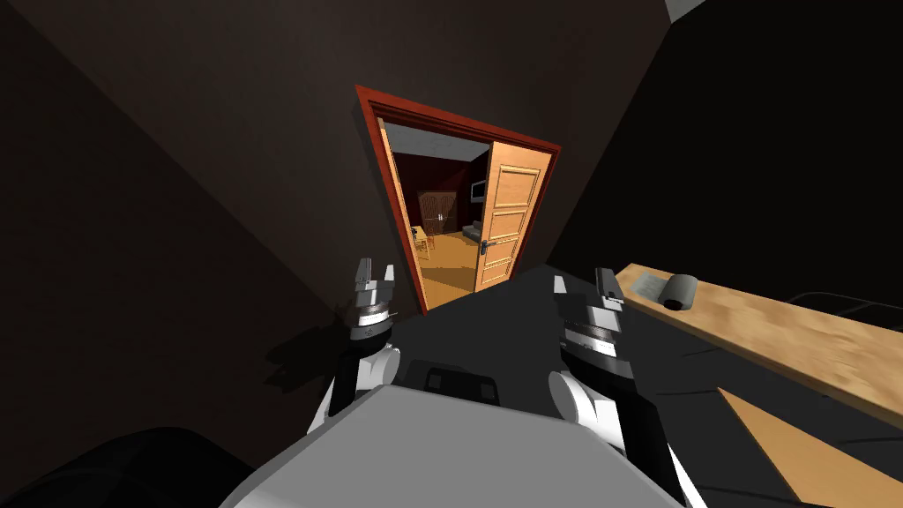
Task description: Push the door open
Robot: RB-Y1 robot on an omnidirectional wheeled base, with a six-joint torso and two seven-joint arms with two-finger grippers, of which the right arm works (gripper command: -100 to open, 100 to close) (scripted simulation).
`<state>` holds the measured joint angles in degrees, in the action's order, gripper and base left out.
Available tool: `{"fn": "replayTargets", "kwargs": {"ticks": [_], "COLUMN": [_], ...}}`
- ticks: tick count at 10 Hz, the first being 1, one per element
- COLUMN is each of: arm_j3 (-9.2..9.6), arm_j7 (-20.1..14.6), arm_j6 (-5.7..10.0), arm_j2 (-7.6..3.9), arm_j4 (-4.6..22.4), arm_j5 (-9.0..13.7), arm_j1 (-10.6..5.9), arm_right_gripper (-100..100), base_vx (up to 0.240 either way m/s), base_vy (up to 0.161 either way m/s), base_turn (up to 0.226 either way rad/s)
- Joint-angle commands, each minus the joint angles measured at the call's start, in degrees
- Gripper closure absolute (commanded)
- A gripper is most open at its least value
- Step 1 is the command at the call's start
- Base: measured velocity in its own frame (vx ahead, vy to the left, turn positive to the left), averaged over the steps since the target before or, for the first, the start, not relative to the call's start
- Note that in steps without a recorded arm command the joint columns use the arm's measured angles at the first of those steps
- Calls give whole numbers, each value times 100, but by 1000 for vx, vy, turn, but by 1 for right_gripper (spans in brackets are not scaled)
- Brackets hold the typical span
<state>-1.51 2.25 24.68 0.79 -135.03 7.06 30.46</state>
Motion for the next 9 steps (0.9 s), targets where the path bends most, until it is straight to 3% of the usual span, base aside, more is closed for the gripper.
{"fn": "replayTargets", "kwargs": {"ticks": [1, 9], "arm_j3": [13, 89], "arm_j7": [-59, -391], "arm_j6": [12, 81], "arm_j2": [-51, -283], "arm_j4": [172, 1142], "arm_j5": [-39, -262], "arm_j1": [-99, -661], "arm_right_gripper": [-100, -100], "base_vx": [1, 109], "base_vy": [-64, -45], "base_turn": [29, 30]}}
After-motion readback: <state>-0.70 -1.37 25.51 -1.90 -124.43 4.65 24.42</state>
